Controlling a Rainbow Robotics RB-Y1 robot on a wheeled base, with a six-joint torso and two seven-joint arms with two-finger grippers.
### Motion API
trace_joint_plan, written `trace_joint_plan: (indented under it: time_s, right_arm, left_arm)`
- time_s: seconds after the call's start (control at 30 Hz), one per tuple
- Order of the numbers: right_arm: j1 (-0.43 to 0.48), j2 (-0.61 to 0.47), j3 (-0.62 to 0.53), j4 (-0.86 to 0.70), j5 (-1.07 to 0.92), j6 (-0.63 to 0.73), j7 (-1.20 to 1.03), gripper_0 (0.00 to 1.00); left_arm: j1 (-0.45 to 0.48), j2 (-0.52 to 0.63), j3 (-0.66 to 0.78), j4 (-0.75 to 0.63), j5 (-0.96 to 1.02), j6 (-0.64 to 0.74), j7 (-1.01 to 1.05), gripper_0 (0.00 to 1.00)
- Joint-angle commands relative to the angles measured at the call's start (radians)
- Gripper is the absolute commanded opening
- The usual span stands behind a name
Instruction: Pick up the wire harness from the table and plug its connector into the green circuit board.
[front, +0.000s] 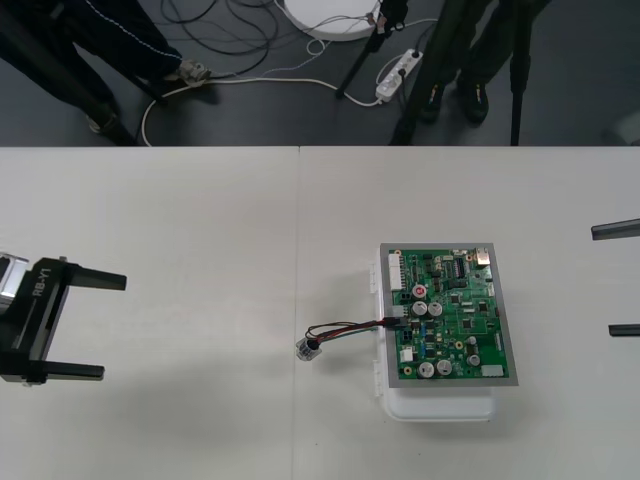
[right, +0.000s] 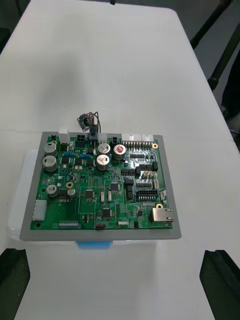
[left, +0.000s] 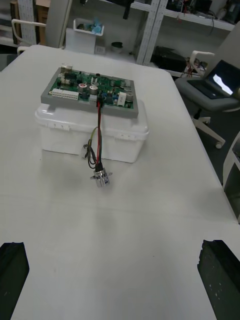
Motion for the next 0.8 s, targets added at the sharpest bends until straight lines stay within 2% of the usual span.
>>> trace_joint_plan:
  time_s: [0.03,0.17,0.23,0.4,0.8]
  right_arm:
    - [0.021,-0.059,-0.037,0.029,-0.099,-0.046,0.032,1.00]
    - [0.037,-0.060,-0.084,0.035,-0.117,-0.099,0.014,1.00]
    - [0.076,-0.060,-0.123,0.048,-0.142,-0.117,0.006,1.00]
    - [0.122,-0.054,-0.129,0.048,-0.202,-0.129,-0.001,1.00]
    - [0.122,-0.068,-0.156,0.032,-0.279,-0.135,-0.030,1.00]
  left_arm:
    - [0.060,0.103,0.085,-0.100,0.038,-0.045,0.151,1.00]
    - [0.075,0.148,0.109,-0.130,0.071,-0.037,0.203,1.00]
    - [0.078,0.178,0.120,-0.147,0.088,-0.034,0.212,1.00]
    - [0.078,0.232,0.128,-0.156,0.127,-0.024,0.223,1.00]
    - [0.077,0.309,0.155,-0.155,0.140,-0.016,0.232,1.00]
